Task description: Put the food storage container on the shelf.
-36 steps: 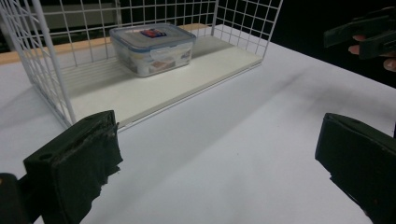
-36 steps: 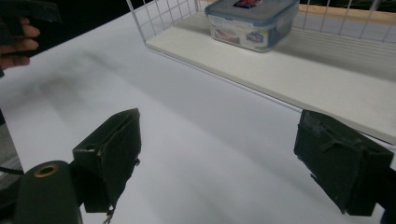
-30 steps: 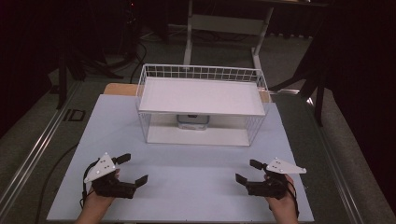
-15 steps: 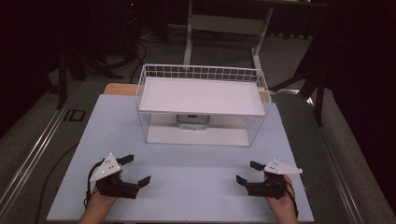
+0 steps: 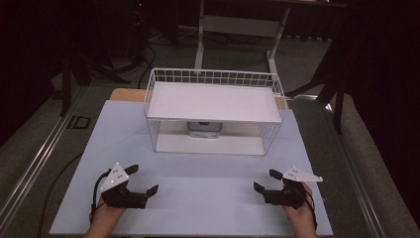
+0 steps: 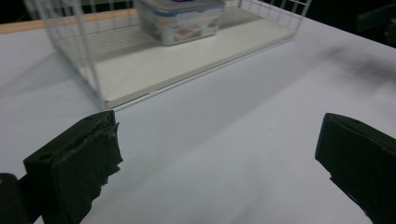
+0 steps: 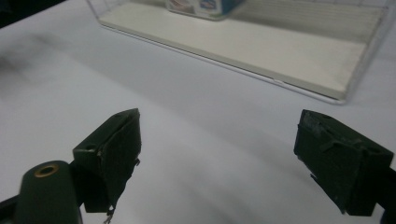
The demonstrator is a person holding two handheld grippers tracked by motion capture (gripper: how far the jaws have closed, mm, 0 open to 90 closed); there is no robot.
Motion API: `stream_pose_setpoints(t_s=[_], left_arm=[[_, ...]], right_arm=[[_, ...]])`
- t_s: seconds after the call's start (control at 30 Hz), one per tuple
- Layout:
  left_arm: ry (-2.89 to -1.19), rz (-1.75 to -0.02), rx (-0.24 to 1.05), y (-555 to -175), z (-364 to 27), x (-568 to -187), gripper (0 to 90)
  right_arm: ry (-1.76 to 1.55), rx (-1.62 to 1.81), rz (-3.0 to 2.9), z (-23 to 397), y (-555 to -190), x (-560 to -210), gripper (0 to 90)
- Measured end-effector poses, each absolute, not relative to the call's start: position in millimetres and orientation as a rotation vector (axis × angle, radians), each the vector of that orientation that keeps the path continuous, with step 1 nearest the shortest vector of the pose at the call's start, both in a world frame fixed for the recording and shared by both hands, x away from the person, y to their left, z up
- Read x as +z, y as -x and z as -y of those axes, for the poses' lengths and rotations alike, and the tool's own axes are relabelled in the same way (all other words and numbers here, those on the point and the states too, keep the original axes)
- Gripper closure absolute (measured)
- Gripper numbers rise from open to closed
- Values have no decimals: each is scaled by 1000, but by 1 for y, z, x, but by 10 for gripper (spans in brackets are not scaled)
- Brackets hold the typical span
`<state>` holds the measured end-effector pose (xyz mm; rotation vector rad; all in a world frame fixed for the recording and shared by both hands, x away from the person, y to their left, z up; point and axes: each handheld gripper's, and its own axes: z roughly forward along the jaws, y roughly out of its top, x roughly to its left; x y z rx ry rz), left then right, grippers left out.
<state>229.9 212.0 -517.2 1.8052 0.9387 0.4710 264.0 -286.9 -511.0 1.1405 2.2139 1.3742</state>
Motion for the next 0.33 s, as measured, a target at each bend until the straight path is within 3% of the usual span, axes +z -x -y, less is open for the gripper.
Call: stream_pose_setpoints(t_s=[0.33], left_arm=[[-1788,-1033,486,-233,-219,-520,7]], right_arm=[[-1192,1355,-2203,290,-266,-513,149]])
